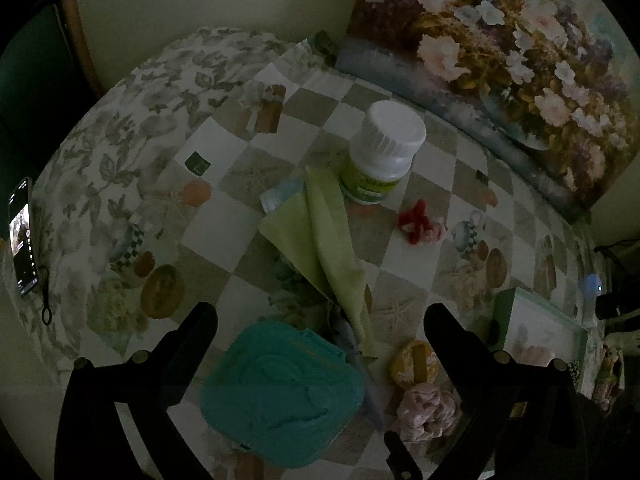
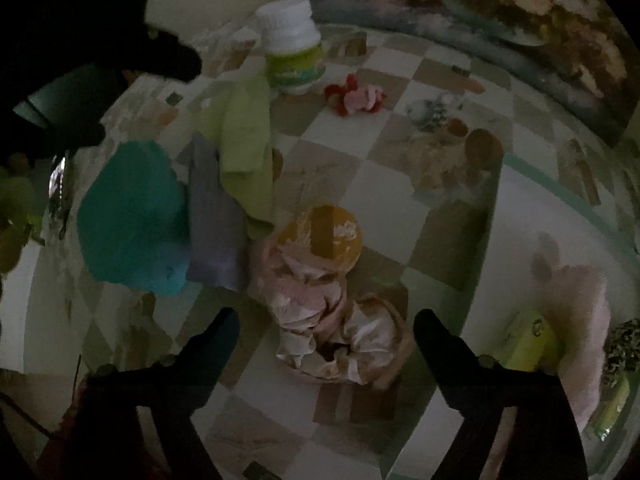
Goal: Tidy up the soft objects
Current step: 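Move both tools over the pile toward the pink scrunchies and green cloth, then grasp the pink floral scrunchie with the right tool while the left tool grasps the light green cloth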
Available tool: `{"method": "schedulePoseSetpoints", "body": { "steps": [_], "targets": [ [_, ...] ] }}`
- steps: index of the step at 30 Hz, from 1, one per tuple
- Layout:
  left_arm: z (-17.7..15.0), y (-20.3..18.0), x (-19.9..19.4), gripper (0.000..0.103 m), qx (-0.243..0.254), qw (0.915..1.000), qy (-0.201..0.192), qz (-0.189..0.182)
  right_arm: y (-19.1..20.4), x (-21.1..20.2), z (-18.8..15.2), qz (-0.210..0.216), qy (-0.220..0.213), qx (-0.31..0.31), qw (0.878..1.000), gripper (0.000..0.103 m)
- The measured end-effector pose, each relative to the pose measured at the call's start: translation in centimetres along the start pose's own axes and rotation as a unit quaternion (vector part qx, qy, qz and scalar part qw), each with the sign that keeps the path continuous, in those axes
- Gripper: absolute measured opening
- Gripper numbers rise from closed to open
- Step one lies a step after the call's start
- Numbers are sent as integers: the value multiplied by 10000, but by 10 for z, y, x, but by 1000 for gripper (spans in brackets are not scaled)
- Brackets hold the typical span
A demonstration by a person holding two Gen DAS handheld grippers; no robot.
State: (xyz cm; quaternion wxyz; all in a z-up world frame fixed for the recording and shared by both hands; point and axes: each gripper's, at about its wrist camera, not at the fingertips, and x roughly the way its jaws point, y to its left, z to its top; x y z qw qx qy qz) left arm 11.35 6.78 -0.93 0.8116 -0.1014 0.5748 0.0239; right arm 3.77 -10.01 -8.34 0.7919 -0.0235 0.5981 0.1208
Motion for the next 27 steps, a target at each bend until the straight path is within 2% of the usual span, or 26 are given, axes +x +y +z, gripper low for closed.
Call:
{"method": "schedulePoseSetpoints", "body": {
  "steps": [8, 10, 19, 27],
  "targets": [
    [2, -2, 5, 103, 32, 10000, 58, 26, 3, 19, 2, -264, 219, -148, 9993, 71],
    [3, -3, 6, 103, 61, 9999, 72, 34, 0, 22, 4, -262, 227, -128, 9993, 63],
    [7, -6, 15, 103, 42, 9998, 167, 22, -14, 13, 6, -54, 116, 69, 9999, 43],
    [15, -5, 22, 102, -57, 9999, 144, -27, -29, -5, 15, 126, -121, 369, 9992, 36]
  ]
}}
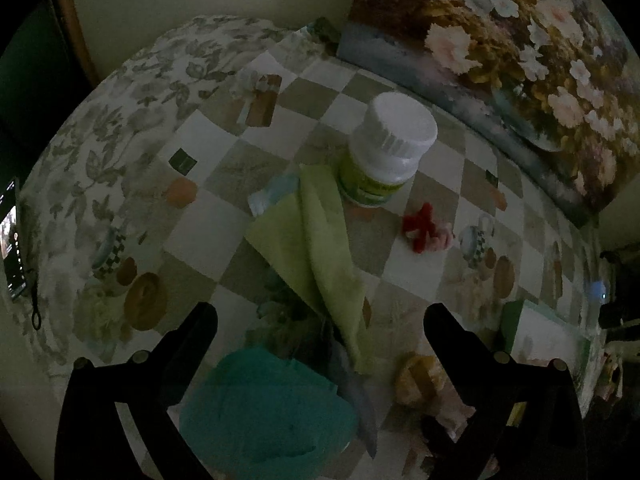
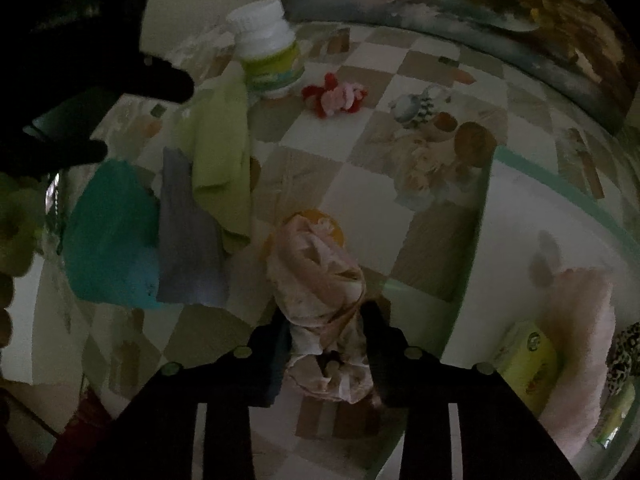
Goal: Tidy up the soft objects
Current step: 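Grasp the pink floral scrunchie with the right tool while the left tool grasps the light green cloth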
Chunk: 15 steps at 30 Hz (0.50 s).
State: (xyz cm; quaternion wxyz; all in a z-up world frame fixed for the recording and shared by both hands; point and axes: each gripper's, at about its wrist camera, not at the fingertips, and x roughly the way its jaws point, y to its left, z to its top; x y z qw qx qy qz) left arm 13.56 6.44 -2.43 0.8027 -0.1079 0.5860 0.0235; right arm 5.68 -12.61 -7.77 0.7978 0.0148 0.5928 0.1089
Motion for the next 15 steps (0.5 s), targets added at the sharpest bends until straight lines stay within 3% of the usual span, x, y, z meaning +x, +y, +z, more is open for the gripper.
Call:
{"method": "schedulePoseSetpoints", "body": {
  "steps": [6, 13, 15],
  "targets": [
    [9, 0, 0, 99, -72, 9999, -111, -22, -12, -31, 11, 143, -437, 349, 9983, 36],
    [17, -12, 21, 67, 173, 9998, 76, 26, -14, -48, 24, 181, -816, 487, 9953, 36],
    [18, -14, 28, 62, 245, 9995, 134, 123, -13, -47, 25, 191, -817, 493, 9953, 36]
  ]
}}
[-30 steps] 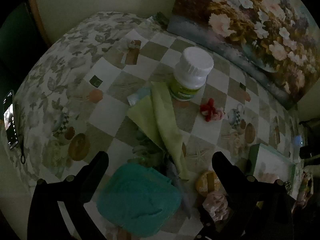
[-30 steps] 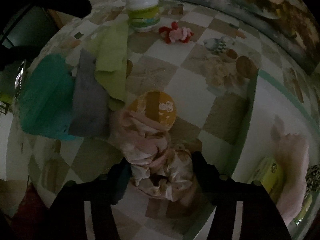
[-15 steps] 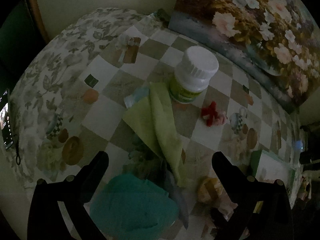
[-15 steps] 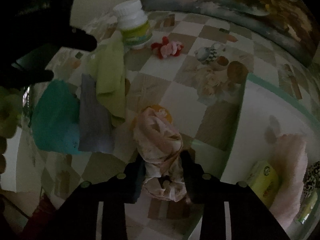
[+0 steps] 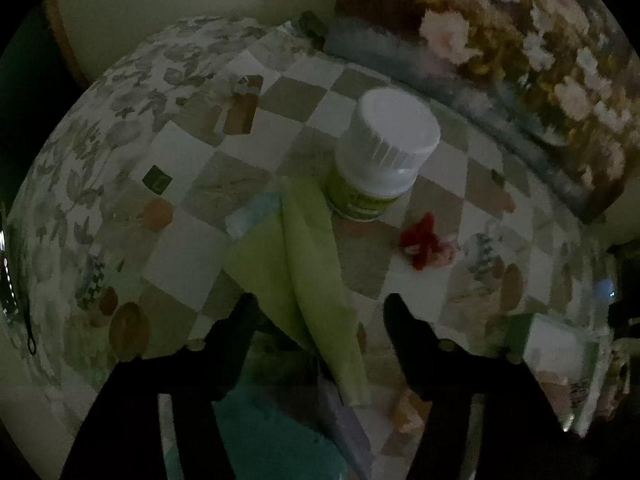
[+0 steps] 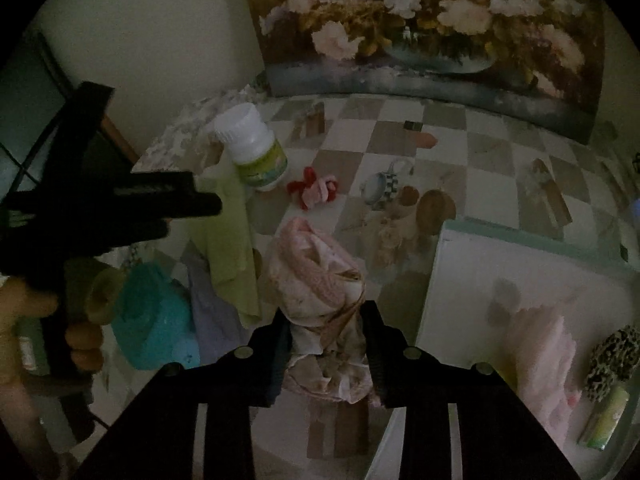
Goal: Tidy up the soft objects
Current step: 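Grasp the pink floral scrunchie with the right tool while the left tool grasps the light green cloth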
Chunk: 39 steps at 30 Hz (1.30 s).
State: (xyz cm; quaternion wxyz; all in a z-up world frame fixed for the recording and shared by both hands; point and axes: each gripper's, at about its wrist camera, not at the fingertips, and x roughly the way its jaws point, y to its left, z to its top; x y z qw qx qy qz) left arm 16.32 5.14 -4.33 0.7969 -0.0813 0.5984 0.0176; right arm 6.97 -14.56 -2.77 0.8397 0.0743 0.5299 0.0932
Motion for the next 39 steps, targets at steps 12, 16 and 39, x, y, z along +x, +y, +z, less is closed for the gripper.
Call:
{"method": "schedulePoseSetpoints", "body": {
  "steps": [12, 16, 39],
  "targets": [
    [2, -13, 36, 10, 333, 9984, 356, 302, -11, 6, 2, 36, 112, 161, 9998, 36],
    [1, -16, 32, 3, 394, 9987, 221, 240, -12, 7, 1, 40, 160, 184, 9997, 36],
    [5, -22, -2, 1, 268, 9980, -223, -533, -15, 0, 2, 35, 51, 259, 9996, 36]
  ]
}}
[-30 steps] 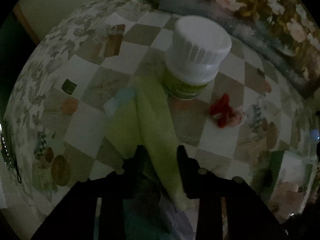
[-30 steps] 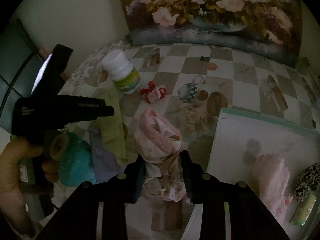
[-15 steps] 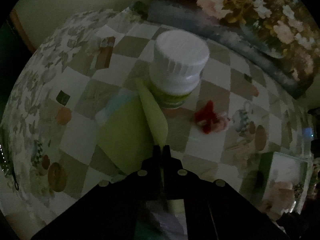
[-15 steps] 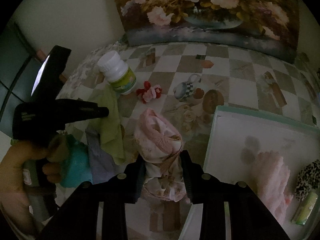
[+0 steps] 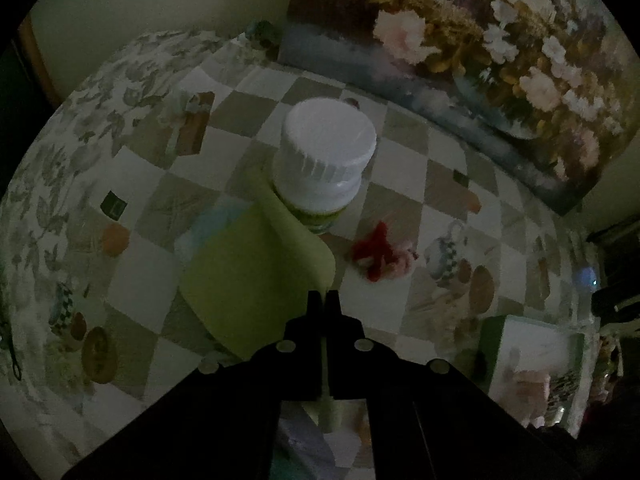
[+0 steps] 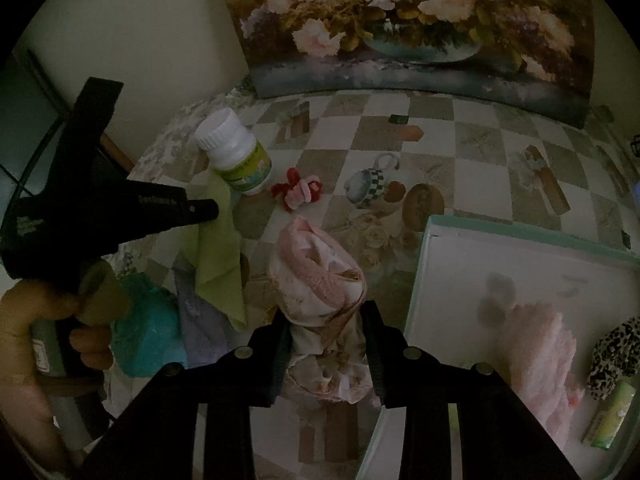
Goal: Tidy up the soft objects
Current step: 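Grasp the pink floral scrunchie with the right tool while the left tool grasps the light green cloth, then lift both held items and carry them over the white tray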
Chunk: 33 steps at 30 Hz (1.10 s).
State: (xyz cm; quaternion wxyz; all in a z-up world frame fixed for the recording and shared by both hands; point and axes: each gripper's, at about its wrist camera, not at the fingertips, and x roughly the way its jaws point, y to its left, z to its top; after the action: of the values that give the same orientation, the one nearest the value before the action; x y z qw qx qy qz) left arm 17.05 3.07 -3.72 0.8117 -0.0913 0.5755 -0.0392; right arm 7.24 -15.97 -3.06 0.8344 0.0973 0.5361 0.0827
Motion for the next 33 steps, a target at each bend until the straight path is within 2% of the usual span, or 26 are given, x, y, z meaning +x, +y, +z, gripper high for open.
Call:
{"method": "schedulePoseSetpoints", "body": {
  "steps": [8, 13, 22, 28, 33],
  "targets": [
    [7, -3, -35, 1, 20, 9989, -452, -125, -2, -7, 3, 10, -100, 53, 9999, 36],
    [11, -7, -75, 1, 68, 9951, -927, -331, -3, -21, 8, 5, -321, 110, 9994, 36],
    [6, -23, -157, 1, 314, 9786, -1934, -633, -3, -81, 18, 7, -1168, 204, 9929, 36],
    [-4, -37, -190, 1, 557, 9683, -2324, -721, -10, -123, 20, -116, -1709, 311, 9847, 36],
    [-13, -56, -201, 1, 786, 9632, -2442, -800, -31, -145, 16, -459, -1945, 528, 9784, 36]
  ]
}}
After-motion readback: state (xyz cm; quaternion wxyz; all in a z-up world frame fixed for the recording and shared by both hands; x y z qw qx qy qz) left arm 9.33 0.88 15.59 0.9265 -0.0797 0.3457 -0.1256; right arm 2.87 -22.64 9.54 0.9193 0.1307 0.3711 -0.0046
